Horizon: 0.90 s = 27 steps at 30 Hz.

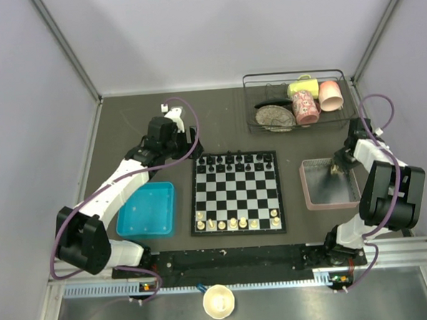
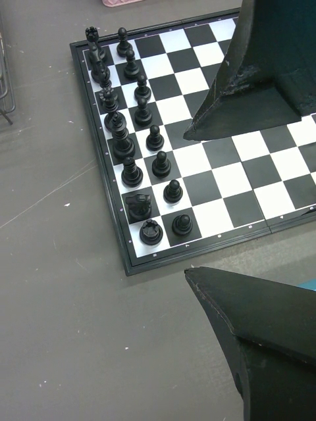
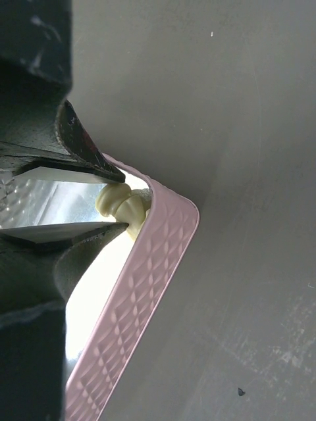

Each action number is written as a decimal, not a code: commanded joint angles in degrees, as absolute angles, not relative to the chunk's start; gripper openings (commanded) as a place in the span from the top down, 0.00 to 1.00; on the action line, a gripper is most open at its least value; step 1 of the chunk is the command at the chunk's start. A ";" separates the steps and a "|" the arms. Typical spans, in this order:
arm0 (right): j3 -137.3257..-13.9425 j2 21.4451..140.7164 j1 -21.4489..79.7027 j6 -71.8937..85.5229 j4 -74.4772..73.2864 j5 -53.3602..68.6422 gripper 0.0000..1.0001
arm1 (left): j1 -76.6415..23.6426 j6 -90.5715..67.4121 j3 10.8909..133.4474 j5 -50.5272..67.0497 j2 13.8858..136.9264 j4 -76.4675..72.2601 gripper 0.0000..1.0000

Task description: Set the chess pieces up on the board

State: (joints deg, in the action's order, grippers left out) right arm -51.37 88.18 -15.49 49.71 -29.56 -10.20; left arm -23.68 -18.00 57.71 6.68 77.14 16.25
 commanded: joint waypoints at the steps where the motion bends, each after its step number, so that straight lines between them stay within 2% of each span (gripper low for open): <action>1: -49.92 91.84 -16.08 48.25 -30.15 -7.82 0.73 | -23.82 -17.93 58.10 7.47 76.29 13.27 0.18; 17: -49.92 94.66 -16.00 47.29 -30.15 -8.35 0.66 | -23.73 -17.84 57.92 7.65 76.38 13.01 0.18; 27: -49.48 93.78 -16.08 46.41 -30.15 -8.88 0.77 | -23.82 -17.93 57.83 7.73 76.38 13.01 0.18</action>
